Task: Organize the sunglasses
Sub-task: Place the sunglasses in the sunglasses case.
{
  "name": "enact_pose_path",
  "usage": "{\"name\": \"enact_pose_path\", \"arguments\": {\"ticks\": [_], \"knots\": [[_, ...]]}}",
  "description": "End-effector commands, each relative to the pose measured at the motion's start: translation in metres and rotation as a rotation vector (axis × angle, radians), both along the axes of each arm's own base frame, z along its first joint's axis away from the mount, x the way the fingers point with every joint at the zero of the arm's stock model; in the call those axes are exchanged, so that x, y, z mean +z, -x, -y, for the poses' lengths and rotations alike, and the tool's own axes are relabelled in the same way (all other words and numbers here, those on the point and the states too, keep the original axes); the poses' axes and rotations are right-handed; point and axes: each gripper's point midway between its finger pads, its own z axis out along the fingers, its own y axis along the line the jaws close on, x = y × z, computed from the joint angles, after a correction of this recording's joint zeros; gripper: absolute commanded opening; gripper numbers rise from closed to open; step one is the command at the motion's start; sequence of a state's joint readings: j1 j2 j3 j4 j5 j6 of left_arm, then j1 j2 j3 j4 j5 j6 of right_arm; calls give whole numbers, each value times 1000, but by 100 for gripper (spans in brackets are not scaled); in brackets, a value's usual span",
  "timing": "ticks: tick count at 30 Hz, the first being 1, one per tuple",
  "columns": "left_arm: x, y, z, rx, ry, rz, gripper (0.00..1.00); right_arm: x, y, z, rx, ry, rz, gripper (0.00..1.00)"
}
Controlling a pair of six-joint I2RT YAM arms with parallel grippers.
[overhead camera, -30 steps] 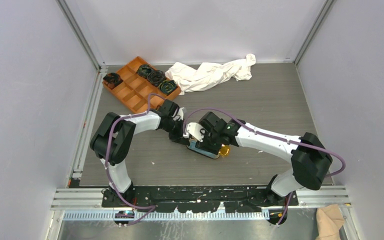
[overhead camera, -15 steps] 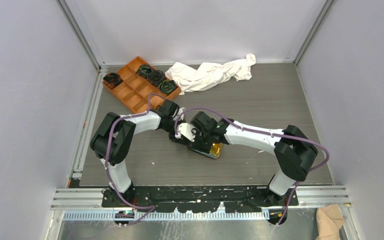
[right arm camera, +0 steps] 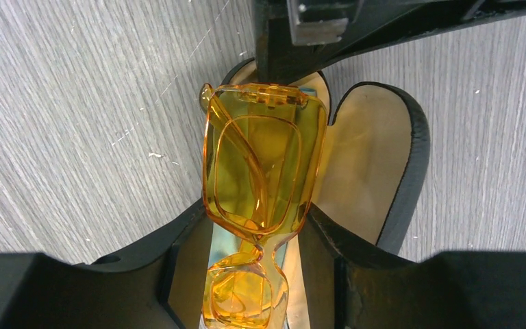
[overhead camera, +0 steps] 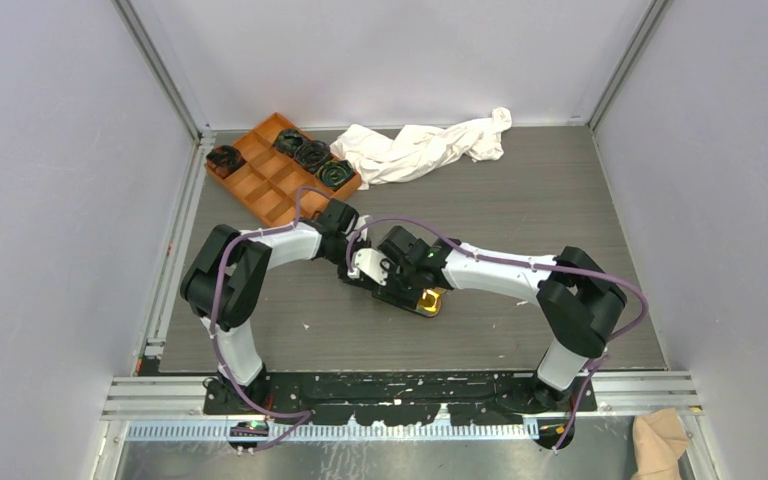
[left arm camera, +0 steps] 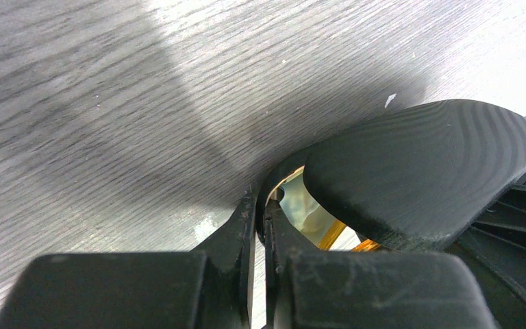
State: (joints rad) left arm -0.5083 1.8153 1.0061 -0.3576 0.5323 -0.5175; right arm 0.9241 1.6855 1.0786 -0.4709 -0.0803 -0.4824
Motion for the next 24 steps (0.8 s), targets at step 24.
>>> {"name": "enact_pose_path", "arguments": {"ticks": [24], "knots": [[-2,7,-12,-14,-53,-7,0,58,9,-10,-101,-193,89,68]]}}
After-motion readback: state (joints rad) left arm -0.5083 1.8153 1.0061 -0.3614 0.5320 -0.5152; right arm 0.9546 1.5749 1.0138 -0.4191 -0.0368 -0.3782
